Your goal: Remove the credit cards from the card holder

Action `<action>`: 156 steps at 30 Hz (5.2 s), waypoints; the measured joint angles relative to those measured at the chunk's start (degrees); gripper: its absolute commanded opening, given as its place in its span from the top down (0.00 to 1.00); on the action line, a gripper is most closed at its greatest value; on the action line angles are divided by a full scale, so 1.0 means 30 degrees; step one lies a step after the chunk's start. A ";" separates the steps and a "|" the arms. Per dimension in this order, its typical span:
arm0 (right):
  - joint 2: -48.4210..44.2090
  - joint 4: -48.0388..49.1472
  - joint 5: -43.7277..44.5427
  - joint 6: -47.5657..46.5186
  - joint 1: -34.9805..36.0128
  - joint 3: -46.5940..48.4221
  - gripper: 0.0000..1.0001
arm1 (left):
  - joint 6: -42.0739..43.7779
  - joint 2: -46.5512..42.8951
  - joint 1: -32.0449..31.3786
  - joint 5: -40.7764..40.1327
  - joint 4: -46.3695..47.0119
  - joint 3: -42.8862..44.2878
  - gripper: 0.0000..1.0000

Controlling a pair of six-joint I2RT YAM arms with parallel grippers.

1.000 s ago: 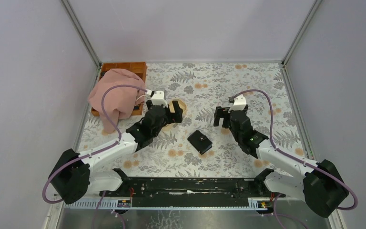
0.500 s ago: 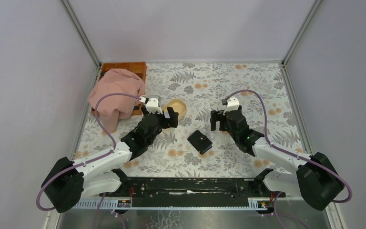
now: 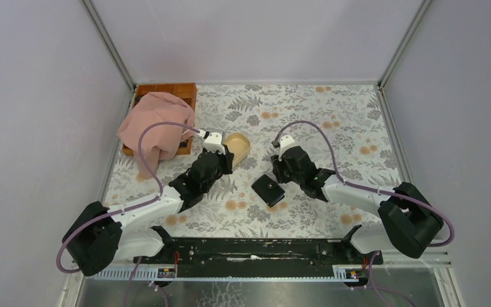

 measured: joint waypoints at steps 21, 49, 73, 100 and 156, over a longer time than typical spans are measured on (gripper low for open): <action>0.3060 -0.3424 0.1384 0.1508 0.3424 0.1880 0.58 | -0.0780 -0.1676 -0.0321 0.1224 -0.1705 -0.0816 0.00; 0.0729 -0.3920 0.1625 0.4029 0.3453 0.1341 0.76 | -0.5588 0.3497 -0.5231 0.1035 0.0561 -0.1435 0.50; 0.1377 -0.4932 0.4583 0.4830 0.3140 0.0911 0.32 | -0.8422 0.1756 -0.5748 0.0109 0.1676 -0.3140 0.48; -0.2244 -0.4626 0.3927 0.4044 0.2535 0.1421 0.51 | -0.8123 0.0364 -0.5858 0.0102 0.1661 -0.3934 0.38; -0.3249 -0.9049 0.4262 0.2645 0.1100 0.4612 1.00 | -0.7220 -0.3898 -0.5872 -0.0743 -0.1260 -0.4000 0.01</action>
